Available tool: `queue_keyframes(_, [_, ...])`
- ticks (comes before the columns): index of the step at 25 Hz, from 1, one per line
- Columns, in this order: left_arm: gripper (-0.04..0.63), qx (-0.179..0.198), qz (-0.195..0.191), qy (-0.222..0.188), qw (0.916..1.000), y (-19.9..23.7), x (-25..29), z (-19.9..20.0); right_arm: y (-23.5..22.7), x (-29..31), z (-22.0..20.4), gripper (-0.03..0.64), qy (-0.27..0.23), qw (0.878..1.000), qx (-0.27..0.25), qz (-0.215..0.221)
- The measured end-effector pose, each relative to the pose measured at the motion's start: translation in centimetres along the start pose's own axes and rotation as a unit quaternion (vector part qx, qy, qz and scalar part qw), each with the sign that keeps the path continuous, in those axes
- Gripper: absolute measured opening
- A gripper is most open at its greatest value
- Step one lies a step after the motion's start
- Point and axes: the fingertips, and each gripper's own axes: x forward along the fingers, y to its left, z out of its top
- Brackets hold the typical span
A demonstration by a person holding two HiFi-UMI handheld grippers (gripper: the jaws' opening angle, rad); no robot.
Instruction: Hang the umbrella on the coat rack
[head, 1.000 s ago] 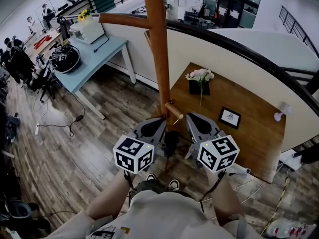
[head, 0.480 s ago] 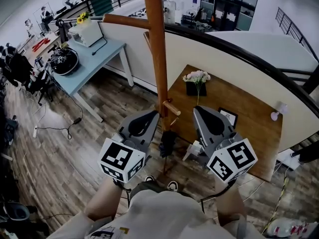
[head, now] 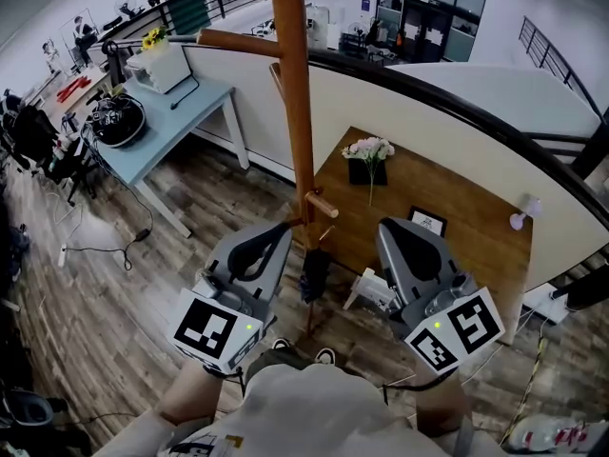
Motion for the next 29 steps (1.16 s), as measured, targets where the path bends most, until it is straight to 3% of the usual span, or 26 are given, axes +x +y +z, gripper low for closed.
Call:
queue_keyframes(4, [0.002, 0.009, 0.002, 0.015, 0.9998, -0.6, -1.0, -1.0, 1.1, -0.8, -1.0, 0.003, 0.020, 1.000, 0.001, 0.007])
queue_keyframes(13, [0.002, -0.013, 0.003, 0.050, 0.9987, -1.7, -1.9, -5.0, 2.9, -2.0, -4.1, 0.003, 0.056, 0.998, 0.015, 0.023])
queue_keyframes(29, [0.002, -0.015, -0.007, 0.038, 0.9991, -1.8, -2.3, -4.3, 3.1, -1.8, -4.6, 0.003, 0.056, 0.998, 0.020, 0.021])
